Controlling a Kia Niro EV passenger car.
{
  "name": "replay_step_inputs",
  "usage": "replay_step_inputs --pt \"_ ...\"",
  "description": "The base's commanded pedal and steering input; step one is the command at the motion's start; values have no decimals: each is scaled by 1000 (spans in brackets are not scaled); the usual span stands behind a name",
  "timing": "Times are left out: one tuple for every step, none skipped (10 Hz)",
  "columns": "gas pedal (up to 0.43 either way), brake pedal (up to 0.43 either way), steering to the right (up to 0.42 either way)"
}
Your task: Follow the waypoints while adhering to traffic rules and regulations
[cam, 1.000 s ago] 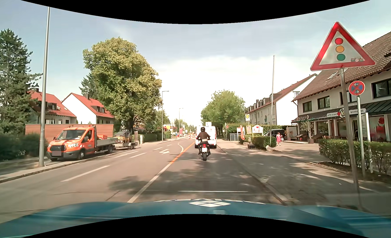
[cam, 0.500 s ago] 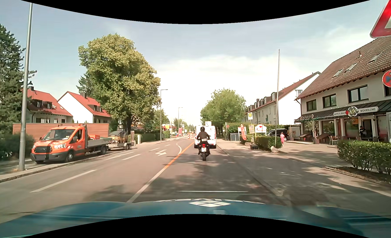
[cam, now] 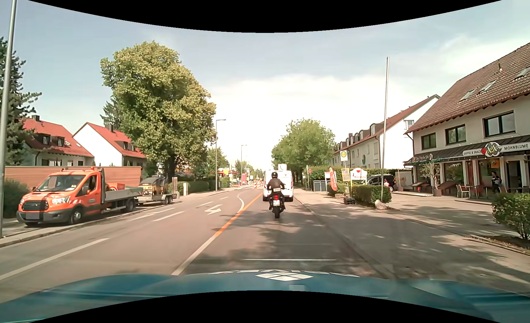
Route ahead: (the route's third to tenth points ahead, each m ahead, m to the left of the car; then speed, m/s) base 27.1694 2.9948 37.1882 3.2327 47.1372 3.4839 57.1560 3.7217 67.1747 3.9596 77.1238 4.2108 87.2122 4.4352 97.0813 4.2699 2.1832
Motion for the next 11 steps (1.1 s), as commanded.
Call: replay_step_inputs --pt "0 0 0" --pt "0 0 0" --pt "0 0 3" --pt "0 0 3" --pt "0 0 3" --pt "0 0 3" --pt "0 0 3" --pt "0 0 3" --pt "0 0 3" --pt "0 0 3" --pt "0 0 3"
